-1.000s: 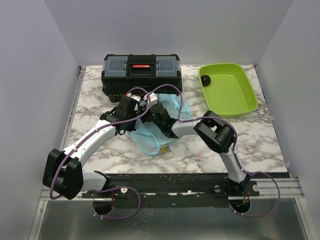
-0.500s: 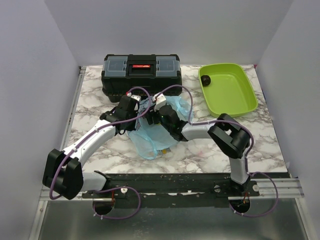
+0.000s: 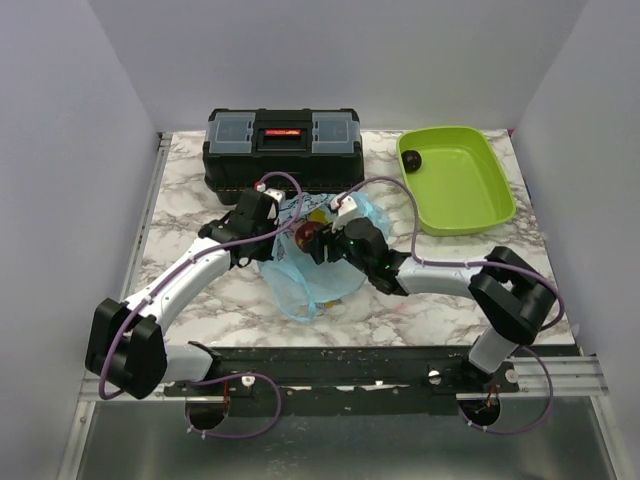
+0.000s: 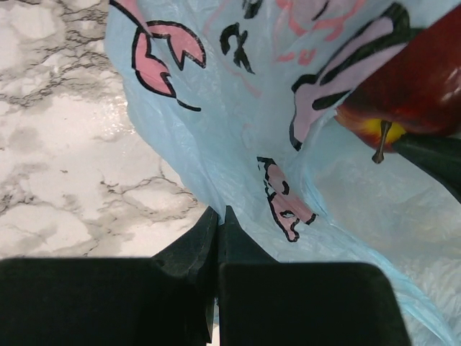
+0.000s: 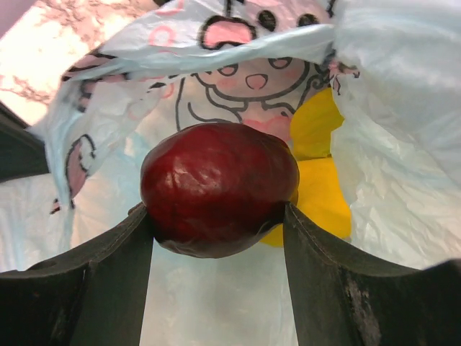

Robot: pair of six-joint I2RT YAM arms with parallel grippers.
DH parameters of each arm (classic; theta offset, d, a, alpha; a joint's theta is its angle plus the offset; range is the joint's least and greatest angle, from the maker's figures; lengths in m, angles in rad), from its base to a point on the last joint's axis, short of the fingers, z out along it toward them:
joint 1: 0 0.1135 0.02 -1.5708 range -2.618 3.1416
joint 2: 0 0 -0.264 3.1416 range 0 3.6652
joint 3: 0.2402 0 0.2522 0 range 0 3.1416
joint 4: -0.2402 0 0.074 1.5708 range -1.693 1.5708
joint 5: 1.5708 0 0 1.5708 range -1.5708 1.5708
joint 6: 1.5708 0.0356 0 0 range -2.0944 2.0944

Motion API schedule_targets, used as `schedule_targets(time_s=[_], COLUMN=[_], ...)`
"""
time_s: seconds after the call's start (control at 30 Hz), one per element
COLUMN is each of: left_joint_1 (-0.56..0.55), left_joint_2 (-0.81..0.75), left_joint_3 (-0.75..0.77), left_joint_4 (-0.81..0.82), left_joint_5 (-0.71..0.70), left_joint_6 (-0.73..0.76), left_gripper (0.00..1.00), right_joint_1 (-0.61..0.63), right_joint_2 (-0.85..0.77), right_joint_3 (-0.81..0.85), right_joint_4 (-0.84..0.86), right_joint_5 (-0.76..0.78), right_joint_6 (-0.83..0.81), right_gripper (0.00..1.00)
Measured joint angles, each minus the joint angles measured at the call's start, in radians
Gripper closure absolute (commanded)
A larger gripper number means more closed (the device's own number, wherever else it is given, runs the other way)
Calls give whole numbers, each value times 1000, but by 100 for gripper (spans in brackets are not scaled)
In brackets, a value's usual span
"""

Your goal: Take the fake fruits out of the plastic bag

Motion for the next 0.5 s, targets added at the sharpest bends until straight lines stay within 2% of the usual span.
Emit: schedule_targets(time_s=[0.27,0.5], left_joint_1=[0,0], left_joint_2=[-2,-39], left_joint_3=[0,0], left_joint_4=[0,5], left_joint_5=[105,168], left_joint_6=[23,34], left_gripper=[100,100], right_joint_1=[0,0], right_joint_2=[-197,-383], right_joint_3=[-11,-11], right_joint_4=[-86,-126], right_joint_5=[-51,-27], right_joint_6=[50,55], right_gripper=[93,94])
